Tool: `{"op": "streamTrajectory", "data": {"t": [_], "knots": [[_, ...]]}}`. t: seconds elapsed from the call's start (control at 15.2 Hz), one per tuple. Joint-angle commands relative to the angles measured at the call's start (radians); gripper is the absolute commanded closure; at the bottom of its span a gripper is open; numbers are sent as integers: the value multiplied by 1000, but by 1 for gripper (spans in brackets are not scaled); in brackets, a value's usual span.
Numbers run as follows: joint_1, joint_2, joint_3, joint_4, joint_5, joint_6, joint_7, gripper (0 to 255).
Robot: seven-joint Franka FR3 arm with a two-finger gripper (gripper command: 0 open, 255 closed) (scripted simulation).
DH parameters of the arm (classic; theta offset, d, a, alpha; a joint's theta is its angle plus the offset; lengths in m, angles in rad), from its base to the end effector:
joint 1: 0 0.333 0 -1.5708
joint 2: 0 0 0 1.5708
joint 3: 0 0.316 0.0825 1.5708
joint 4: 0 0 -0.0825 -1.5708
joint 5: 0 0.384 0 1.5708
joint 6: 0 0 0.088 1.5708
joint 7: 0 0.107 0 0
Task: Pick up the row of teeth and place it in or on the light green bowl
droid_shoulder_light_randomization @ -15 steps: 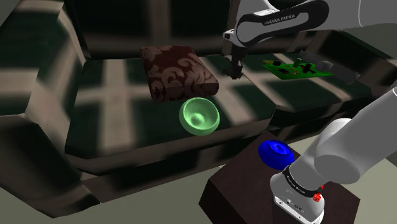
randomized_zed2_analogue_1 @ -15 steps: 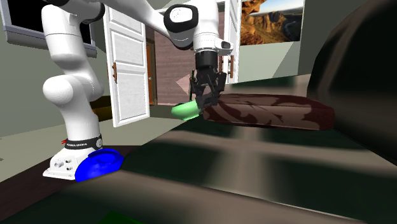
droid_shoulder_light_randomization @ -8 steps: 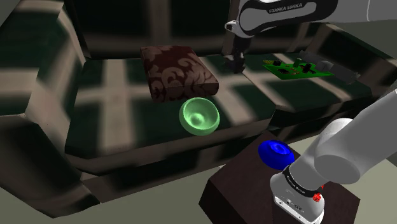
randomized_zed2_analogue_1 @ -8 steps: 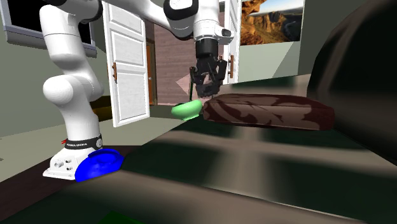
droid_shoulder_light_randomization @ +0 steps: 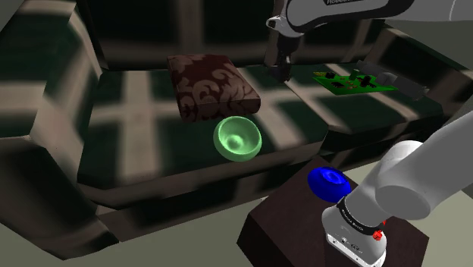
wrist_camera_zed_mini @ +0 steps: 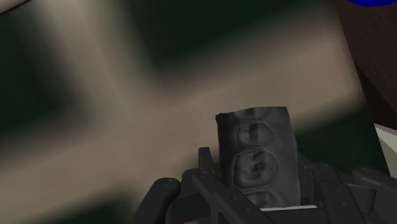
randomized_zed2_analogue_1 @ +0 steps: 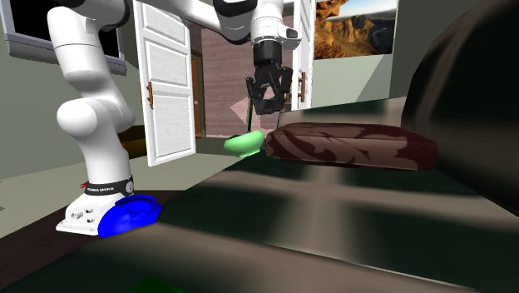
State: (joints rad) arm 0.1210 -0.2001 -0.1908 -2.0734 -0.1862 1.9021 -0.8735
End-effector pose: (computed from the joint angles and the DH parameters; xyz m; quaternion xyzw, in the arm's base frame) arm 0.4988 -0.0535 0.5178 0.9056 0.4182 -0.0198 0.0679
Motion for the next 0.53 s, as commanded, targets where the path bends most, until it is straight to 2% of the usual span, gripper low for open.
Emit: {"op": "streamTrajectory", "data": {"t": [0.0, 0.46], "knots": [[18, -26, 29, -26, 0, -7, 48, 255], [88, -79, 140, -81, 23, -32, 218, 255]]}}
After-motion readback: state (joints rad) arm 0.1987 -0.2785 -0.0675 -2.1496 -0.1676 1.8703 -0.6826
